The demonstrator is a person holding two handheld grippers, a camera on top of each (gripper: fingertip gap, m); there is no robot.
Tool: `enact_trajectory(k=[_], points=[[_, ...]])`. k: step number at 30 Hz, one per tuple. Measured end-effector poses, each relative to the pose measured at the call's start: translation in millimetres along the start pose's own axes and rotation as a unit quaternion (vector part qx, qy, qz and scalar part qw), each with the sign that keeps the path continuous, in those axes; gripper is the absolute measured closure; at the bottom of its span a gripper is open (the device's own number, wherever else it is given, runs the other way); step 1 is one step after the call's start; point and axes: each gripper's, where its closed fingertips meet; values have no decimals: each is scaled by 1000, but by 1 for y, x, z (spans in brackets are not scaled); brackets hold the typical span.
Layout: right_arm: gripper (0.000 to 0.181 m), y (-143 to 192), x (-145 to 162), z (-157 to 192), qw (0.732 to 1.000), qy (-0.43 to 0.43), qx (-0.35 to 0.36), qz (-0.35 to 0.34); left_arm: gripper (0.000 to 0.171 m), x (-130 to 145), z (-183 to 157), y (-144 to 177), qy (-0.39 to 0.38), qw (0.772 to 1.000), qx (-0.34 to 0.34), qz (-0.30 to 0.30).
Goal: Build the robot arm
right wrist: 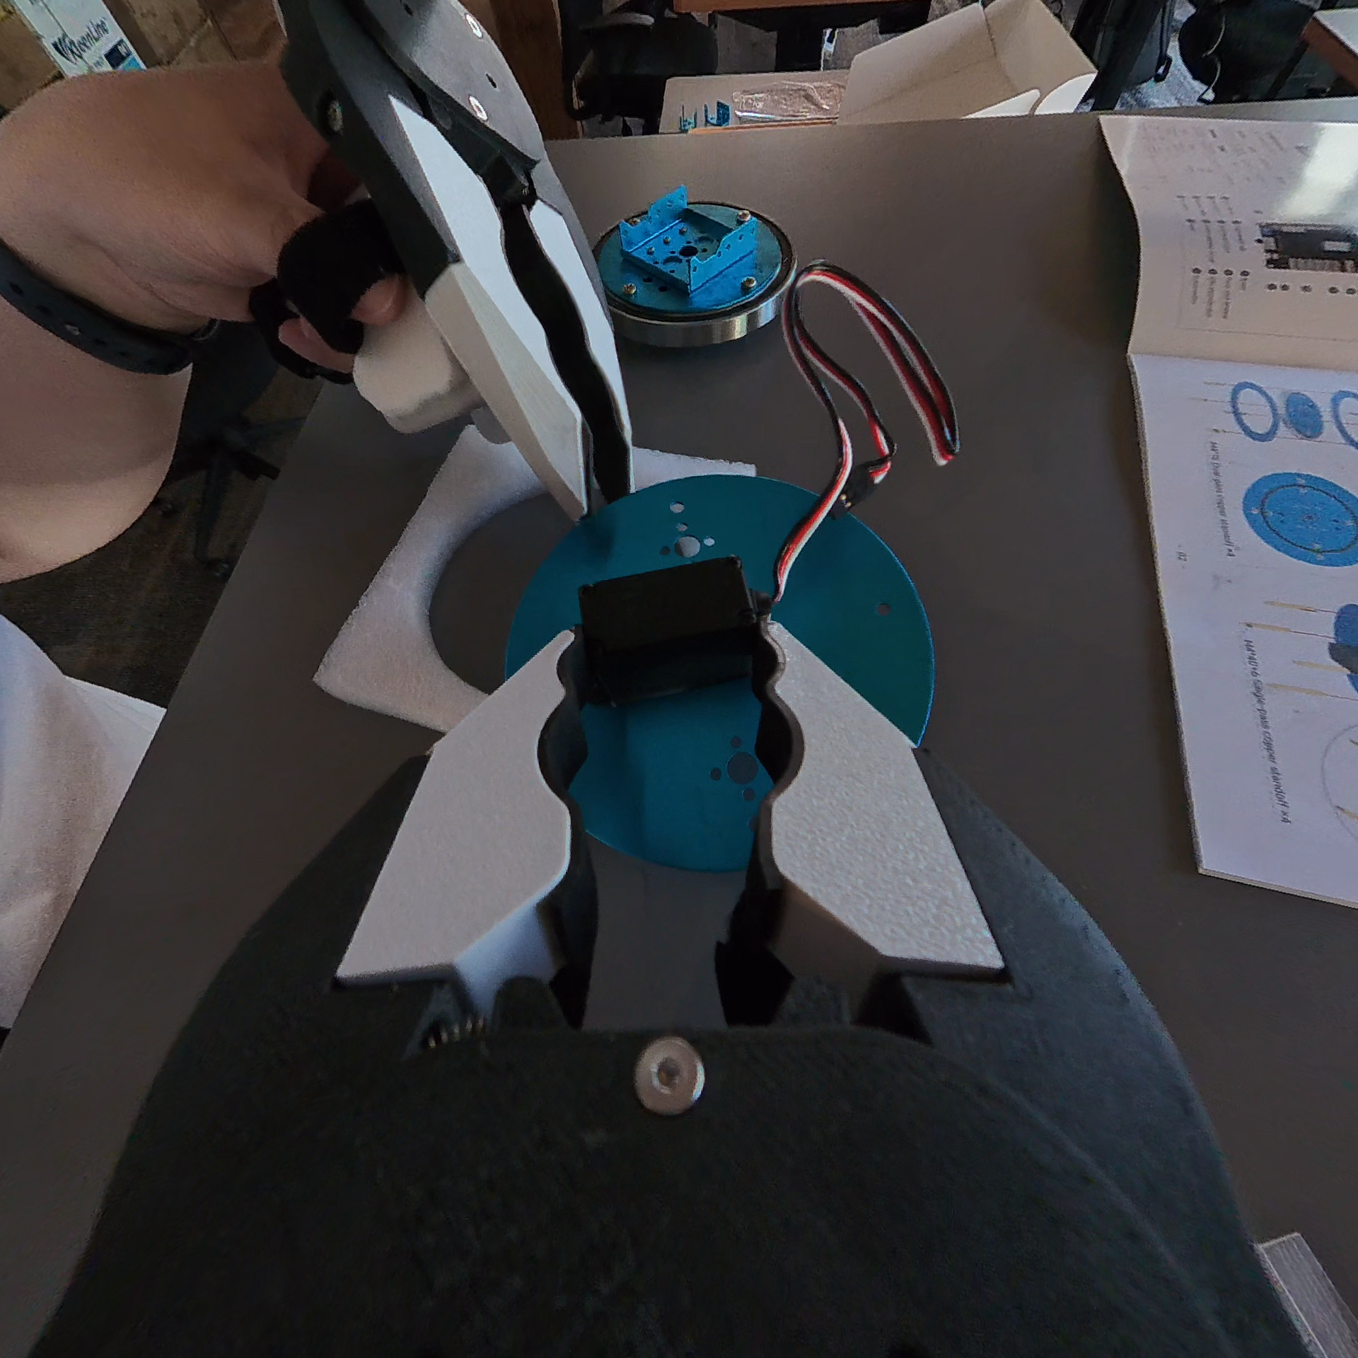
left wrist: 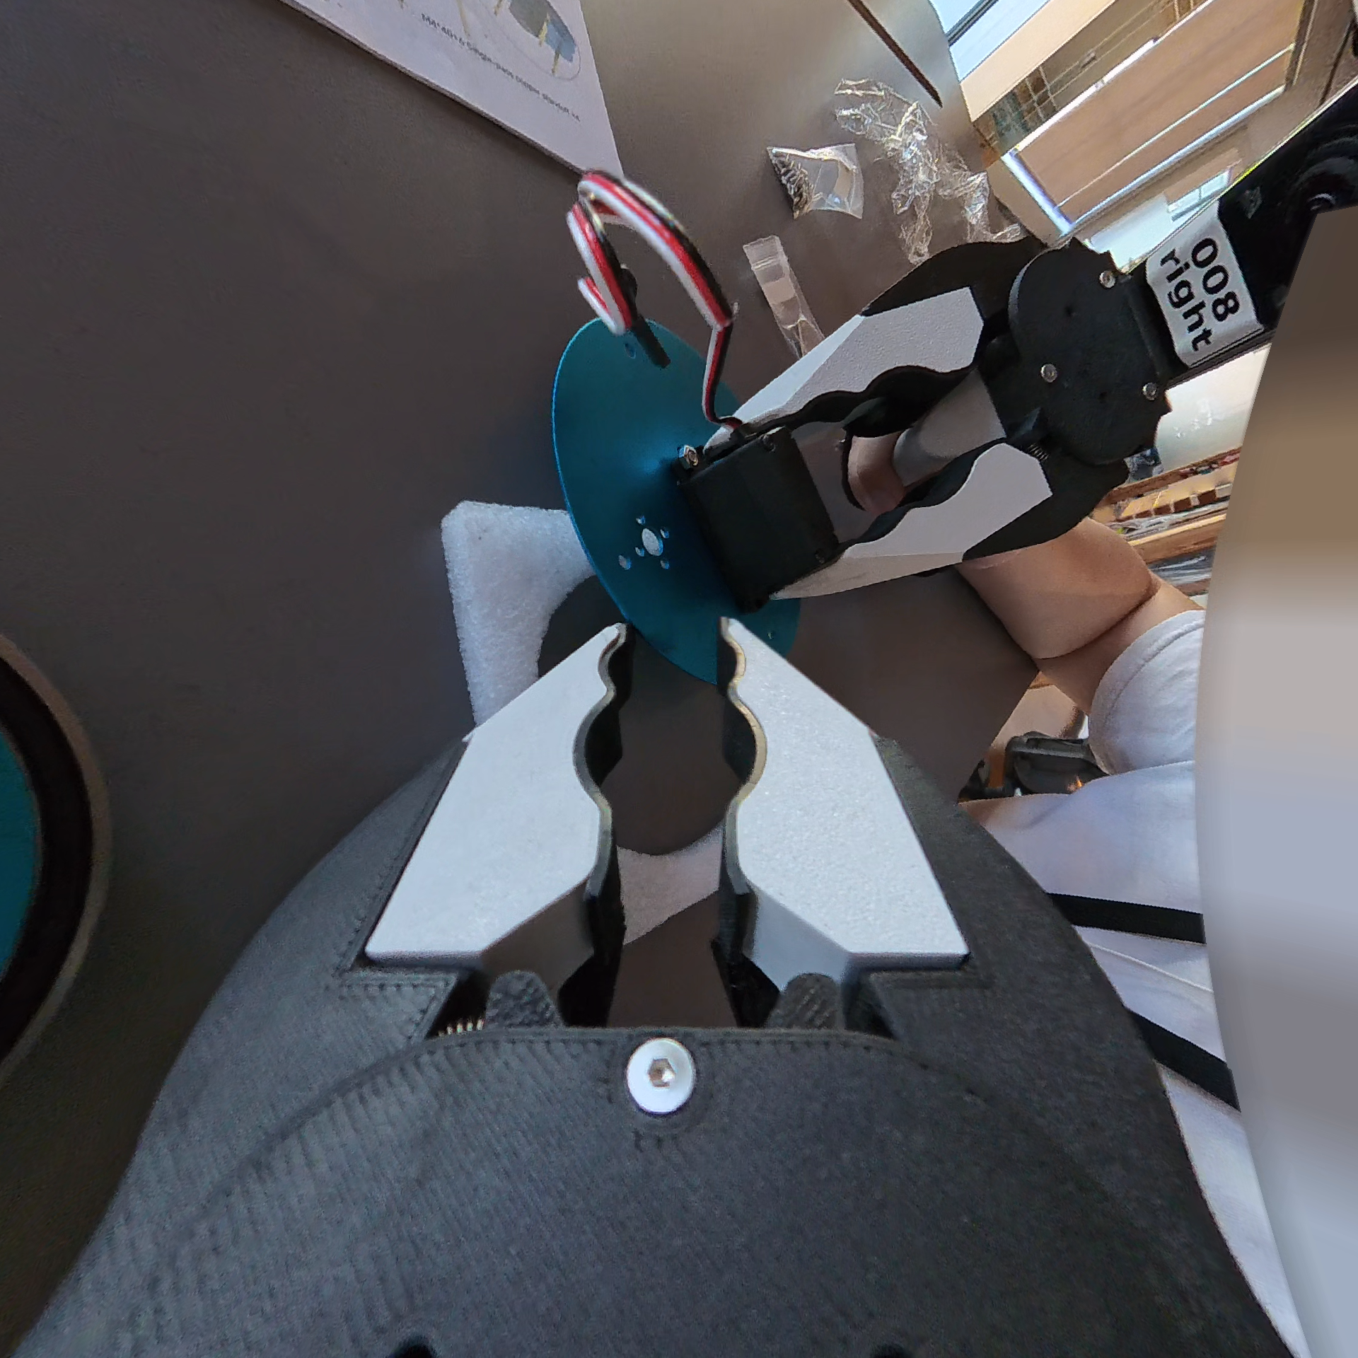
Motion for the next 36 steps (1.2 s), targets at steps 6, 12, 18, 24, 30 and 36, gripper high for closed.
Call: enact_trajectory(k=[6,12,18,24,30,36], points=[[138,0,1,-1,1000,-12,-5,2,148,-3,2,7,-15,999,-29,-13],[137,2,3,0,1000,-8,-13,13,142,8,10,-1,-85,990,-112,4],[137,0,1,1,1000,8,-8,10,141,9,12,-3,-124,979,-161,0],[137,1,2,-1,1000,-19,-23,4,140,7,11,-3,-118,981,-154,-11],[138,1,2,-2,999,-23,-25,5,134,6,-4,-2,-179,967,-178,-31],[138,1,2,-1,1000,-3,-15,13,137,11,-20,6,-468,850,-238,-43]])
Point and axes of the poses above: each gripper's, where its closed fingertips meet, y back along the fingers, x out of its underside, z = x × y across the jaws, and after that the axes turned 1 degree about -x, right-handed
